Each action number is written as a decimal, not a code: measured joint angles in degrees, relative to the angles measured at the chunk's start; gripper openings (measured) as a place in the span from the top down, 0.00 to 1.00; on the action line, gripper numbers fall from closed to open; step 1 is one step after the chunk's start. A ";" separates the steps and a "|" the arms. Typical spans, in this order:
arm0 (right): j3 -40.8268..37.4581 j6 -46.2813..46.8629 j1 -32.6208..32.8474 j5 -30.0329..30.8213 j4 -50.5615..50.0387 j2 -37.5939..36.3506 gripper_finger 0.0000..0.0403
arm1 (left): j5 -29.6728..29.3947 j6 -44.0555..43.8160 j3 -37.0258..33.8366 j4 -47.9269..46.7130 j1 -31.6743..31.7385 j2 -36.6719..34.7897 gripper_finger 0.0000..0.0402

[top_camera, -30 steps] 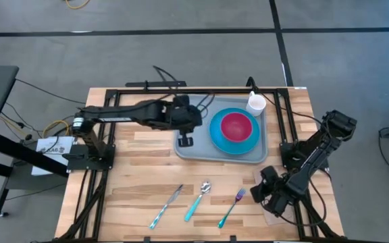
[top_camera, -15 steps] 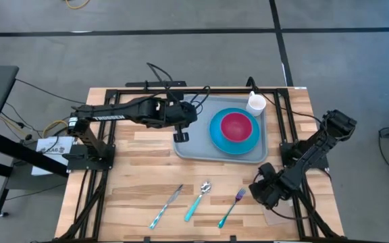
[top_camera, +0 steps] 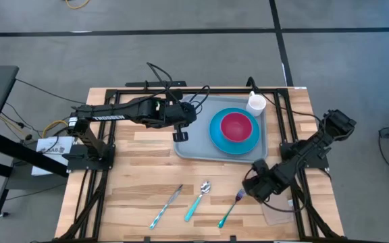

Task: Set up tray
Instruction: Put the light brown table napkin to the left of the blue plate on the gray serving tray

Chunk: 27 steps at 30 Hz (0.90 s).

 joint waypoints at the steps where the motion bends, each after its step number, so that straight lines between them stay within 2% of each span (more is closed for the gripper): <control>1: 0.00 0.02 -0.59 0.00 -0.71 0.00 0.72 | -0.02 0.01 0.00 0.02 0.00 0.00 0.82; 6: 0.00 -0.63 -3.51 0.00 -1.73 0.00 0.72 | -0.05 0.02 0.00 0.00 0.00 0.00 0.82; 11: 0.00 -9.40 -6.80 -0.02 -1.00 0.00 0.72 | -0.06 0.43 0.00 0.00 0.00 0.00 0.82; 17: 0.00 -13.30 -10.21 -0.88 -0.95 -0.02 0.72 | -0.06 0.45 0.00 -0.12 0.00 0.00 0.82; 27: 0.00 -11.55 -11.24 -4.52 -3.69 -0.02 0.72 | -0.04 0.47 0.00 -0.31 0.00 0.01 0.82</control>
